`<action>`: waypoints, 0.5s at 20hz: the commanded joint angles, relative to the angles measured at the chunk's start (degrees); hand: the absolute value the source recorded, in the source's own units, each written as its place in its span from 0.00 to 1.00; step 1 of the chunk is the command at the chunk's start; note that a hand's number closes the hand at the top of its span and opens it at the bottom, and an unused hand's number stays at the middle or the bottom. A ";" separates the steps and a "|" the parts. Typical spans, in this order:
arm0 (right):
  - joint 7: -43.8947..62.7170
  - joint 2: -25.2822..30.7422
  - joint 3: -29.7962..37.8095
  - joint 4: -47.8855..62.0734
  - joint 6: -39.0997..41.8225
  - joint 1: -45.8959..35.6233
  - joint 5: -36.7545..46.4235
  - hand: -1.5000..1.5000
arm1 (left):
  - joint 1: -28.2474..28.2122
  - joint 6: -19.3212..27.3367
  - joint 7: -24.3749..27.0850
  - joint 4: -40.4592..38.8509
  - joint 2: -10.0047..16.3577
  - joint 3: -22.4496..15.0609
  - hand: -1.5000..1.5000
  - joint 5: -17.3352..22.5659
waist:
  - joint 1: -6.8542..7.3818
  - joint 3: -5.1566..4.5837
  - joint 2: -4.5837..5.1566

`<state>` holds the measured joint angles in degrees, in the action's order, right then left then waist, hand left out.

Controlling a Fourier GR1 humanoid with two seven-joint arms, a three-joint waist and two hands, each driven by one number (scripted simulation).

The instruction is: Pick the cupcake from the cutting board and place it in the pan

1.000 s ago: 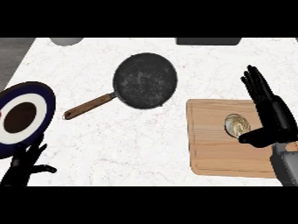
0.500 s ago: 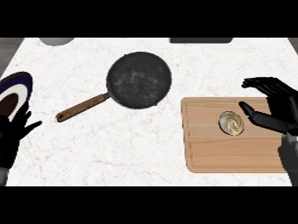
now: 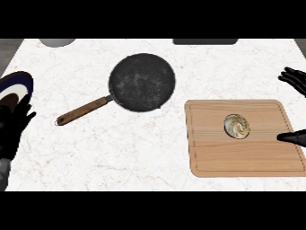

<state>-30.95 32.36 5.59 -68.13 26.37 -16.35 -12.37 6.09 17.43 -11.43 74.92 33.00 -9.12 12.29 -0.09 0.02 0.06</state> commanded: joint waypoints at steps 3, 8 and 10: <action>8.90 9.88 -4.58 -5.12 -1.12 -5.35 11.08 0.00 | 0.81 -0.49 0.56 -1.49 -0.12 0.09 0.50 -1.12 | 0.35 -0.20 -0.08; 16.94 14.46 -11.71 -12.13 0.16 -8.12 20.62 0.00 | -0.99 0.02 0.16 -0.34 -1.60 -0.68 0.50 -1.37 | 0.64 -0.21 -0.35; 21.67 12.78 -15.95 -13.83 0.65 -9.55 23.83 0.00 | 1.17 -1.31 -0.57 -1.35 -0.54 0.55 0.50 -0.82 | 0.64 -0.18 -0.10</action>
<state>-15.74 44.56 -4.44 -77.83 26.66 -23.91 5.11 6.56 16.39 -12.00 74.49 32.90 -8.87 11.64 0.55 -0.16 -0.15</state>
